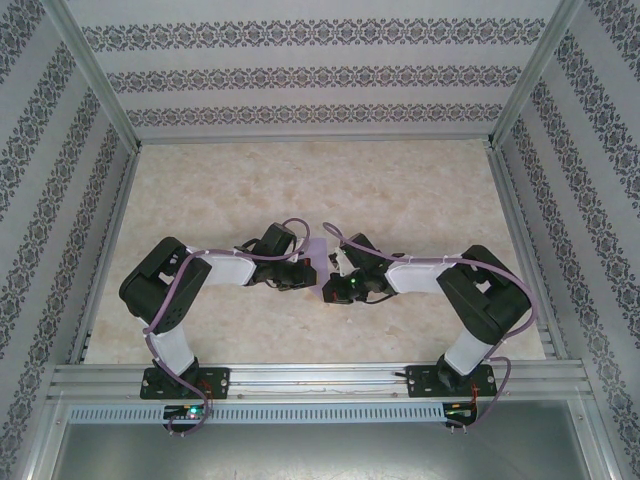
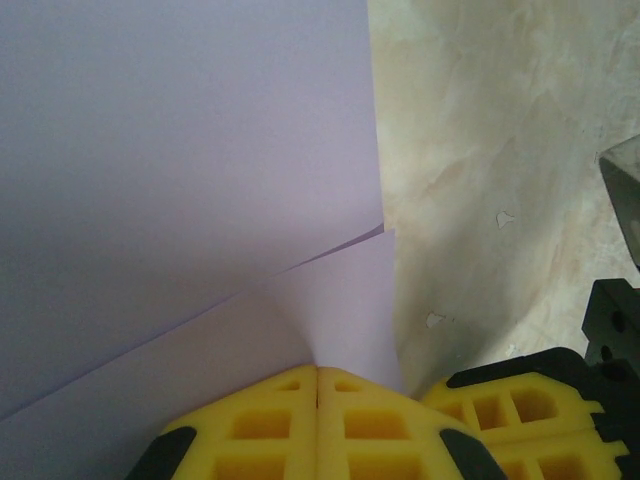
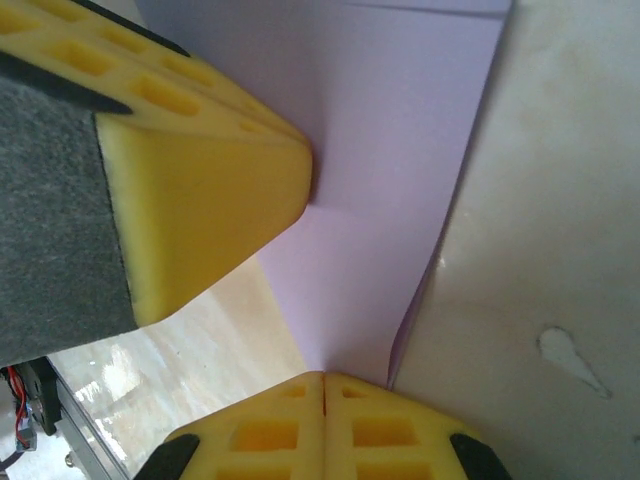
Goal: Fold a paper plane with a square sheet of paper (fold left side to right side)
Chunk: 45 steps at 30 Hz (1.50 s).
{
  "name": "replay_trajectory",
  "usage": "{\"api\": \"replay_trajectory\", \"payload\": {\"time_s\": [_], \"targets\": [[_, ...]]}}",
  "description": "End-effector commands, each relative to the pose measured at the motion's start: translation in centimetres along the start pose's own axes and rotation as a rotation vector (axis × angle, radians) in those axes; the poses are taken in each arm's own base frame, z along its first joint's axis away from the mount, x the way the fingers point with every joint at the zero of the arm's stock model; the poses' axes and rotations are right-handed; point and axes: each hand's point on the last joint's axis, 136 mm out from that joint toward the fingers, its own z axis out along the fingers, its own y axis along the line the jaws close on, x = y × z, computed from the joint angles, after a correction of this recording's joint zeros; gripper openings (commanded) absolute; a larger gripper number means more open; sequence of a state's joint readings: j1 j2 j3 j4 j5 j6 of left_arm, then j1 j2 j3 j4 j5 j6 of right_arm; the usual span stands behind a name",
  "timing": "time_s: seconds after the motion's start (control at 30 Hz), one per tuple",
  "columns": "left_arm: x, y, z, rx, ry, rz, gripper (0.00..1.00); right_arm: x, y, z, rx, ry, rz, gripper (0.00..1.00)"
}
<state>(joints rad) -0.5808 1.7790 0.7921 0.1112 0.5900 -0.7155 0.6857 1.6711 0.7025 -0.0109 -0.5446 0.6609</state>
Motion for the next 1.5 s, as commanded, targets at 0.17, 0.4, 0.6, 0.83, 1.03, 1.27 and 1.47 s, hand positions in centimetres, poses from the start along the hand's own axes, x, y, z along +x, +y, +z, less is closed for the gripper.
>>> {"api": "replay_trajectory", "payload": {"time_s": [0.17, 0.4, 0.6, 0.83, 1.03, 1.27, 1.47], "targets": [[0.6, 3.9, 0.8, -0.145, 0.014, -0.083, 0.0, 3.2, -1.4, -0.9, 0.018, 0.065, 0.015, 0.0], [0.0, 3.2, 1.4, -0.119, -0.014, -0.119, 0.0, 0.6, -0.9, -5.9, -0.05, -0.097, 0.003, 0.14], [-0.9, 2.0, 1.9, -0.077, -0.049, -0.13, 0.0, -3.0, -3.0, -9.8, -0.006, -0.275, -0.025, 0.32], [-3.6, -2.2, 0.3, 0.029, -0.118, -0.049, 0.12, -5.6, -2.7, -10.0, 0.031, -0.319, -0.147, 0.39], [-6.3, -3.7, -4.4, -0.012, -0.216, 0.055, 0.3, -7.3, -0.9, -8.2, 0.009, -0.292, -0.248, 0.44], [-7.2, -0.8, -7.8, -0.059, -0.276, 0.02, 0.33, -9.2, 0.3, -5.5, -0.01, -0.249, -0.309, 0.47], [-6.9, 1.4, -8.7, -0.076, -0.278, -0.031, 0.35, -10.2, 0.2, -3.5, -0.029, -0.203, -0.309, 0.46]]}}
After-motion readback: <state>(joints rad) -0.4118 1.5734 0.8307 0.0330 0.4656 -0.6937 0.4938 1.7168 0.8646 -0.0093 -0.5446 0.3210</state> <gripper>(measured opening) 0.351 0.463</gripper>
